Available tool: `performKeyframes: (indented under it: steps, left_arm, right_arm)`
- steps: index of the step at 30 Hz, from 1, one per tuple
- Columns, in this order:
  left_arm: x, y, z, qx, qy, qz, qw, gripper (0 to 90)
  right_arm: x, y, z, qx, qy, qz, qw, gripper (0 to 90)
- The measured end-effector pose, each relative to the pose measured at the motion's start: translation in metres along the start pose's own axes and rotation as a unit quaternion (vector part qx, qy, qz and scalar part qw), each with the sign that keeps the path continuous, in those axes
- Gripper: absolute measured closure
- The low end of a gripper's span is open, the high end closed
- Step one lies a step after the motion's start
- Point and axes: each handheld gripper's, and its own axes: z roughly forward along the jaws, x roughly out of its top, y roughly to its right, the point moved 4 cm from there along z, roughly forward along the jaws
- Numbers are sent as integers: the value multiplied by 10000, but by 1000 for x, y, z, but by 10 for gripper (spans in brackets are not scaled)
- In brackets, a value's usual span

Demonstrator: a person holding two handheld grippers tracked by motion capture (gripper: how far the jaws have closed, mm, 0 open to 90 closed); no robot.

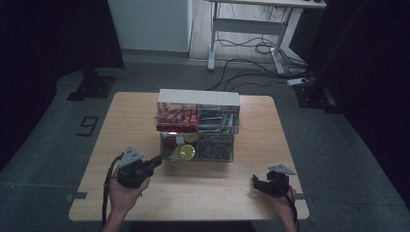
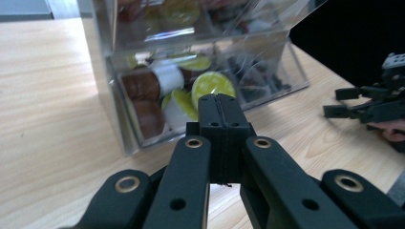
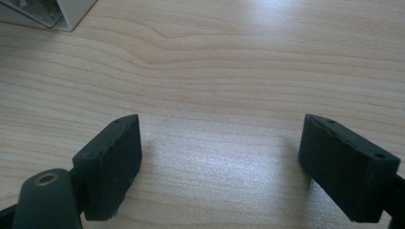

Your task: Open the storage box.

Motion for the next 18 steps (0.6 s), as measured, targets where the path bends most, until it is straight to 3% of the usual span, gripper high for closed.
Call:
performKeyframes:
  steps: [6, 18]
  left_arm:
    - [18, 5, -4, -157, 56, -23, 9999, 900]
    - [34, 9, 1, -259, 22, 11, 9997, 900]
  right_arm:
    - [0, 1, -1, -26, 7, 33, 10000, 155]
    - [-1, 3, -1, -58, 5, 64, 10000, 155]
